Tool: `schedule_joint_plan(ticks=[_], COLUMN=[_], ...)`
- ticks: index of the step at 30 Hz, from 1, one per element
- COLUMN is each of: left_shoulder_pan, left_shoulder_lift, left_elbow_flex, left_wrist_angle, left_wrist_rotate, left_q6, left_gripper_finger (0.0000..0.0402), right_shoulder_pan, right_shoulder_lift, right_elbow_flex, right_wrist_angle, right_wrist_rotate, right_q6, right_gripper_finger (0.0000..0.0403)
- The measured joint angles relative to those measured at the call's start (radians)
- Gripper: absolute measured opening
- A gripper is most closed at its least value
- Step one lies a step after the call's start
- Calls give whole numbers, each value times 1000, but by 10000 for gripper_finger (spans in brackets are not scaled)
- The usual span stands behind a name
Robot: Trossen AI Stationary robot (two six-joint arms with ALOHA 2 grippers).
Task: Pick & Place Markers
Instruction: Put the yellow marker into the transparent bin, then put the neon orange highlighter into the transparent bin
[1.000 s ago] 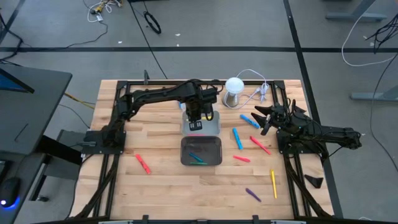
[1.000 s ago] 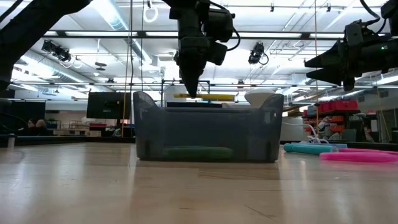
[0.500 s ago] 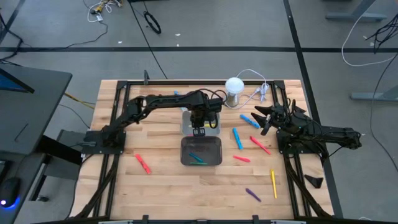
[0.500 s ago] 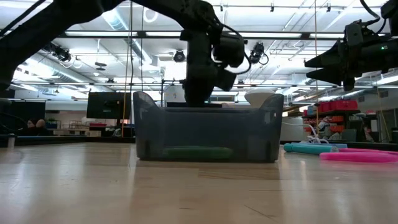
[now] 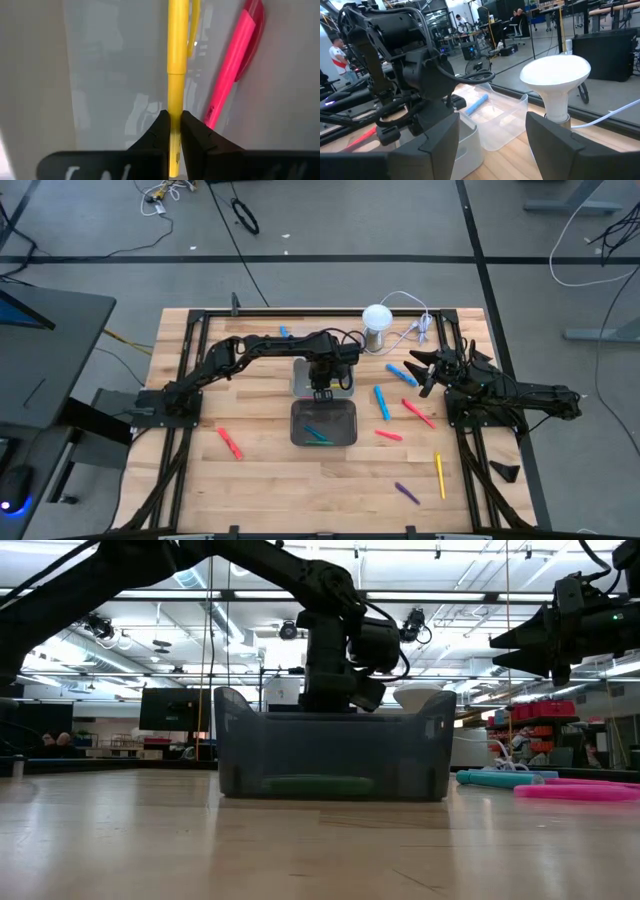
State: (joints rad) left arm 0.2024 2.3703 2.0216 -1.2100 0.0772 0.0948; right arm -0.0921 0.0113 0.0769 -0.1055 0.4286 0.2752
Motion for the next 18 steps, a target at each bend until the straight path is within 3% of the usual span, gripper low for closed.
schedule_joint_plan(ticks=[18], left_shoulder_pan=[3], left_shoulder_lift=[0], left_elbow_flex=[0], left_wrist_angle=[6], left_wrist_rotate=[0], left_q6=[-23], left_gripper_finger=[83], right_shoulder_pan=[0], right_shoulder_lift=[0], right_elbow_flex=[0], right_wrist_angle=[0], right_wrist_rotate=[0], right_q6=[0], right_gripper_finger=[231])
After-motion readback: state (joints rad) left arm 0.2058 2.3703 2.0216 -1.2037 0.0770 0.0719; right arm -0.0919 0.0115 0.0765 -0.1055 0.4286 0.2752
